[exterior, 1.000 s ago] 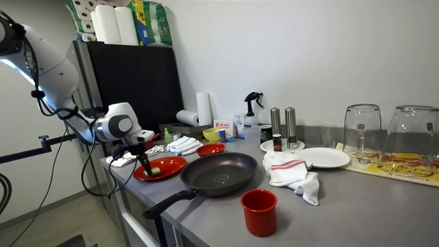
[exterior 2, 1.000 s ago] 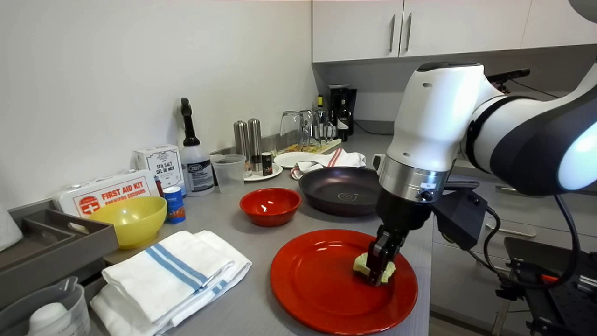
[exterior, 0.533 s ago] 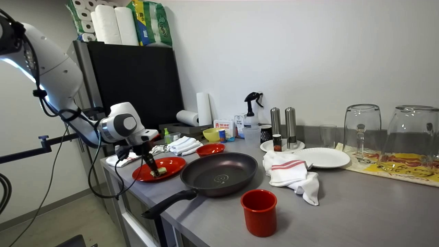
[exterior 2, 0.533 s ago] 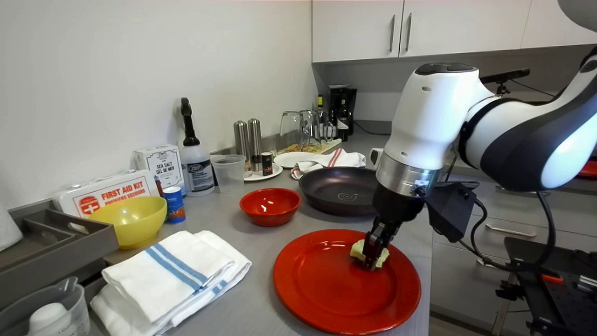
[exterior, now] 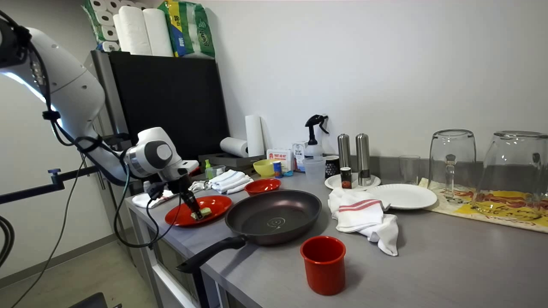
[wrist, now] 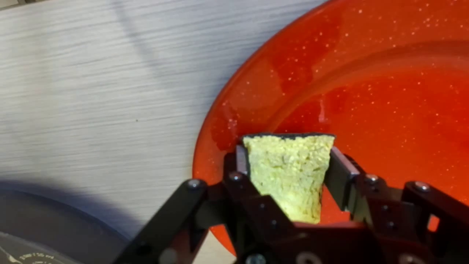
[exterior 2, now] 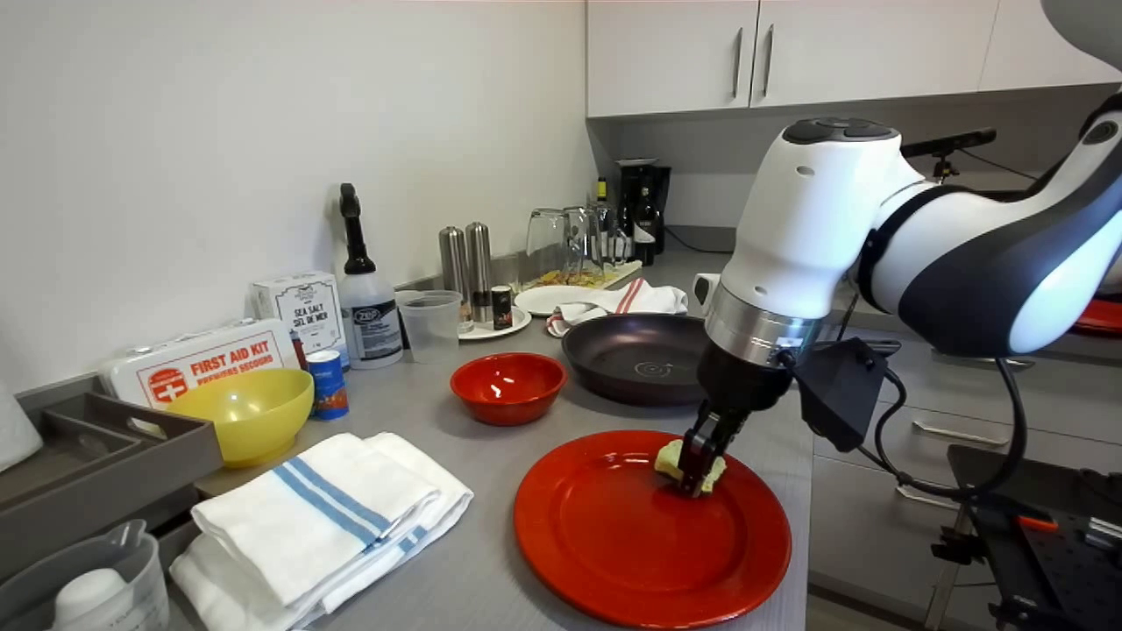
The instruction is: Pick up the sponge and clean the red plate
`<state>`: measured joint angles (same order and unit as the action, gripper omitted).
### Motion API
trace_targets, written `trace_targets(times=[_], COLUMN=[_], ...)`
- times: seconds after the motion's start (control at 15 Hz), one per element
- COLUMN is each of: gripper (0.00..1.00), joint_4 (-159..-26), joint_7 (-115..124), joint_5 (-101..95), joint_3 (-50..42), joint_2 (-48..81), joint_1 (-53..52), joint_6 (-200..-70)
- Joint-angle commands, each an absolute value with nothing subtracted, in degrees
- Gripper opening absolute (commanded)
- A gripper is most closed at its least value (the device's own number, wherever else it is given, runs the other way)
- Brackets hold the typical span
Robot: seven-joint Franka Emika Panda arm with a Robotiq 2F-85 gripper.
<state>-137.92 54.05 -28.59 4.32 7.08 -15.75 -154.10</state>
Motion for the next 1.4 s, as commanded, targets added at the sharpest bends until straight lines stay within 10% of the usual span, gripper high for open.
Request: trace_targets(times=[0.0, 1.33], gripper=[0.27, 0.27], joint_4=[-137.40, -133.86], joint_7=[56.03, 54.96], joint_5=[-30.39, -26.68], joint_3=[4.07, 7.46], joint_2=[7.04, 10.79], joint_1=[-16.23, -16.63], joint_6=[-153.28, -151.14])
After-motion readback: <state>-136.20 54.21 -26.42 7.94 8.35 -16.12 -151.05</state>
